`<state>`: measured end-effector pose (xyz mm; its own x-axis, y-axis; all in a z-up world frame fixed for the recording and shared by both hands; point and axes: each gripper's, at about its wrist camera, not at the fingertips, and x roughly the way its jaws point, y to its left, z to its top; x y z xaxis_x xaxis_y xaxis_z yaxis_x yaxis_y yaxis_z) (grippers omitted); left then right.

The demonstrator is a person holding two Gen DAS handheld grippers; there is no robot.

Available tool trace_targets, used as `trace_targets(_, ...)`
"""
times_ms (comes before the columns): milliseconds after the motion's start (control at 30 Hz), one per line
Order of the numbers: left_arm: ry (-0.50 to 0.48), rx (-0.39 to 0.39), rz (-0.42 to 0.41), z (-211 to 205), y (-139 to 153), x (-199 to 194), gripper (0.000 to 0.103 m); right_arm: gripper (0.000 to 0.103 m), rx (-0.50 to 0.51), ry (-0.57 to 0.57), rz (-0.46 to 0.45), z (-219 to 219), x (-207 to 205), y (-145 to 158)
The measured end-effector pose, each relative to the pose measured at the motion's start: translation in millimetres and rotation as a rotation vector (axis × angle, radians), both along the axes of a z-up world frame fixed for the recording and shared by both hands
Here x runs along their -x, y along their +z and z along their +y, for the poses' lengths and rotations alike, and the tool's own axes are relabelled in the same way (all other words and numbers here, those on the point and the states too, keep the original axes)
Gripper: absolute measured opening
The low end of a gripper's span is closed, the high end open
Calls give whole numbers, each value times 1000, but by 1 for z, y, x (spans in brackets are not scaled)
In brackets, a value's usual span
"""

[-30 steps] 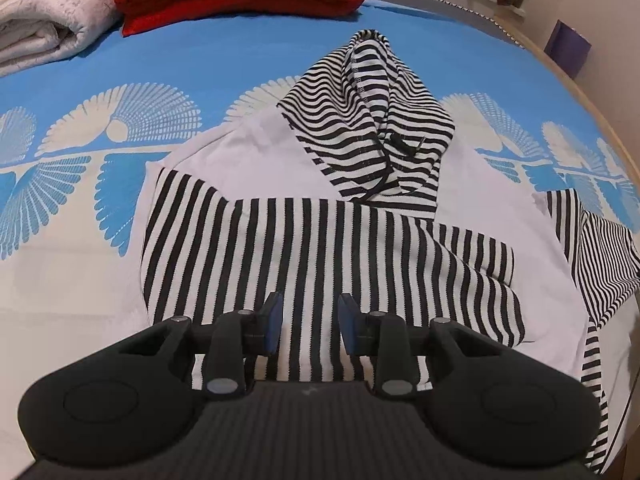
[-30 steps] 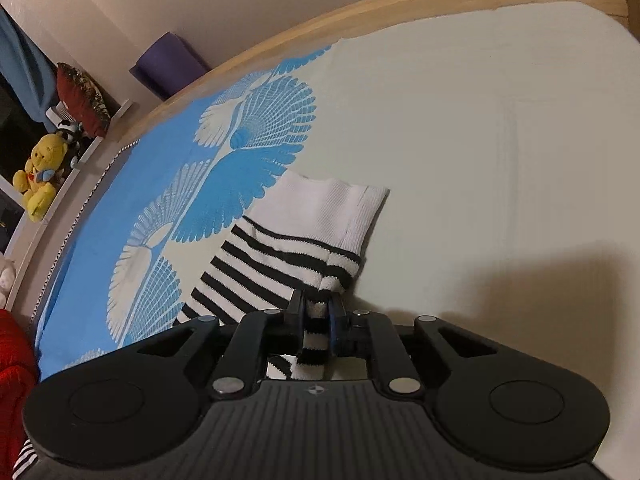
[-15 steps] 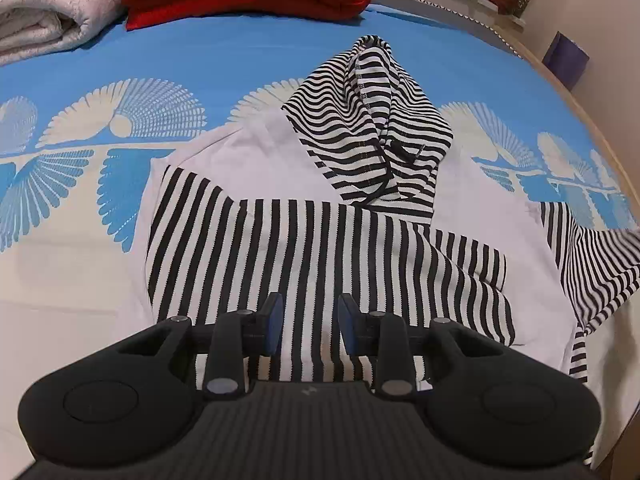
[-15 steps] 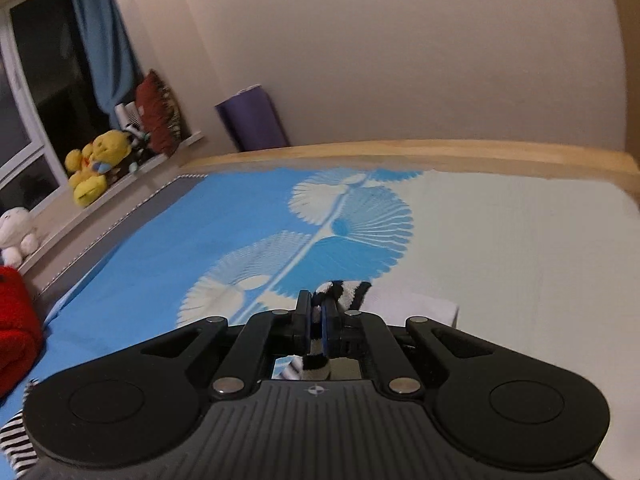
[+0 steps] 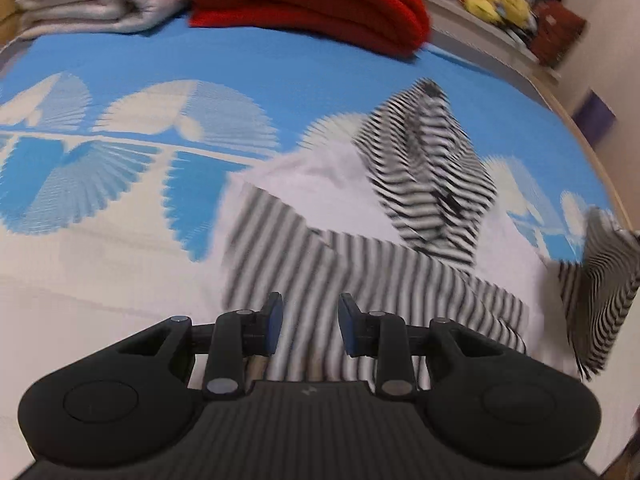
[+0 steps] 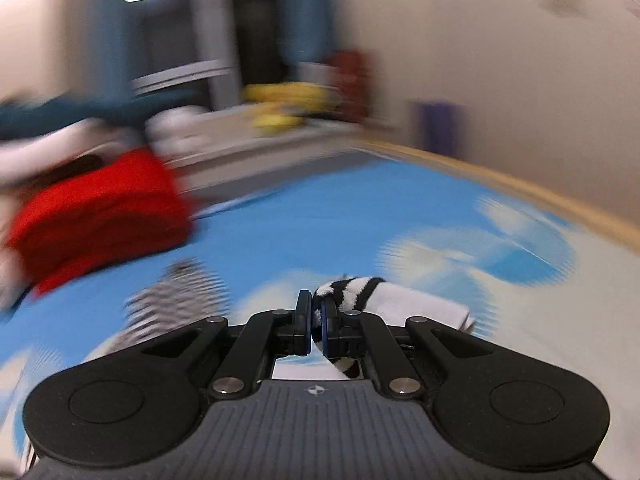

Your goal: Fold small clothes

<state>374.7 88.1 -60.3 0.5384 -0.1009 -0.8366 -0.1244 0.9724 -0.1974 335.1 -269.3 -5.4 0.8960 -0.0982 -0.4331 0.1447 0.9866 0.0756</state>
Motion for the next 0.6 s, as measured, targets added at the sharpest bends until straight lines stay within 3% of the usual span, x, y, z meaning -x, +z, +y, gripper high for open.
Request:
trace_targets(100, 82, 9, -4, 24, 3, -3, 34, 7, 59, 394, 60, 83, 10, -13)
trace_targets(167, 112, 21, 3, 33, 3, -5, 34, 17, 101, 718, 209, 134, 22, -38)
trace_targets(200, 117, 29, 8, 36, 1, -5, 34, 26, 121, 823, 295, 149, 28, -52)
trace_targets(233, 118, 35, 14, 36, 0, -6, 34, 27, 148, 864, 349, 158, 34, -65)
trace_targets(300, 110, 52, 30, 35, -5, -7, 34, 28, 192, 885, 405, 165, 42, -79)
trace_targets(433, 97, 89, 59, 32, -18, -10, 34, 40, 144, 819, 432, 141, 32, -78)
trace_targets(600, 118, 113, 111, 32, -43, -15, 34, 42, 152, 605, 483, 98, 12, -88)
